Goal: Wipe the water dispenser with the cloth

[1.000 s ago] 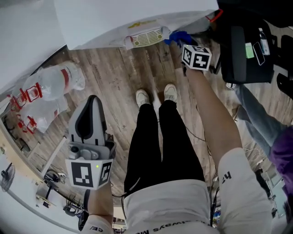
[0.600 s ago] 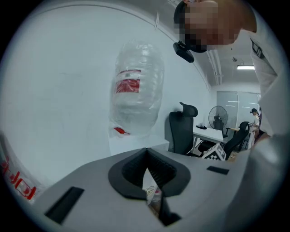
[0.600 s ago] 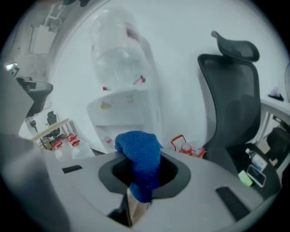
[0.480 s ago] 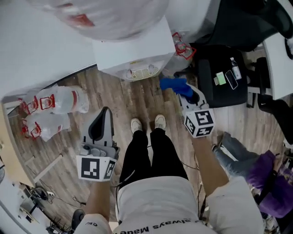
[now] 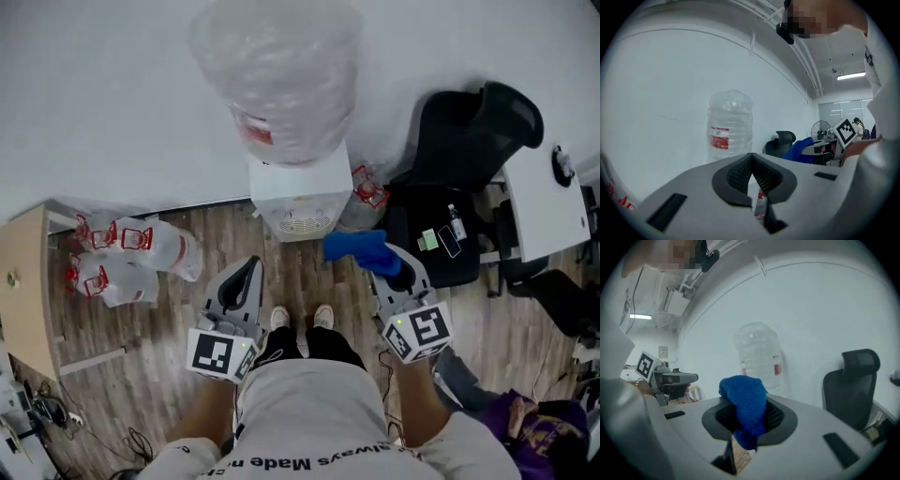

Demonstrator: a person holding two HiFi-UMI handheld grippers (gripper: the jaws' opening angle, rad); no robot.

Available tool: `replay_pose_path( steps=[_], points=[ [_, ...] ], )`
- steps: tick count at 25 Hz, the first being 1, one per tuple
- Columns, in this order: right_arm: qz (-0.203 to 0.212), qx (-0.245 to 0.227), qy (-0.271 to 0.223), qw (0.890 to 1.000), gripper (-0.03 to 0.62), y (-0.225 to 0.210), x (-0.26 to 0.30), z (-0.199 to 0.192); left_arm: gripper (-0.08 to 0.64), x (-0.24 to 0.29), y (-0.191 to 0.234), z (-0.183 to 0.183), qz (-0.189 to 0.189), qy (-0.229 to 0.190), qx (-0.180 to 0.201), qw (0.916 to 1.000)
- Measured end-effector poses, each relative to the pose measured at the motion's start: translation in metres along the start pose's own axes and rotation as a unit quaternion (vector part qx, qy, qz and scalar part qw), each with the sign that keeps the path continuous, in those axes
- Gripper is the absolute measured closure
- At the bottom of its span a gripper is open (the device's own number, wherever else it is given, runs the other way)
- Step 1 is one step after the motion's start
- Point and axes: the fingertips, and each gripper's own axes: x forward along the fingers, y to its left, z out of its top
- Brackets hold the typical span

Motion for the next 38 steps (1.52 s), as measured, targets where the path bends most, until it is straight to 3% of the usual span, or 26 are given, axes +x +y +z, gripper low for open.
replay_pose_path(
  steps=[6, 13, 21, 38],
  points=[
    [0.032, -0.033, -0.032, 0.998, 0.511, 0.043, -0.037, 0.073, 0.541, -0.025, -0.018, 0.064, -0.015, -0.028, -0.006, 0.9995],
    [0.065, -0.058, -0.065, 0.994, 0.511, 0.085, -0.064, 0.122, 0.541, -0.049, -0.037, 0.115, -0.041, -0.064, 0.019, 0.9969],
    [0.067, -0.063, -0.088, 0.992, 0.511, 0.102, -0.072, 0.145, 0.541, -0.054, -0.042, 0.124, -0.058, -0.071, 0.019, 0.9957],
    [0.075, -0.07, -0.094, 0.99, 0.512, 0.092, -0.066, 0.157, 0.541, -0.039, -0.045, 0.126, -0.055, -0.073, 0.01, 0.9958]
  ],
)
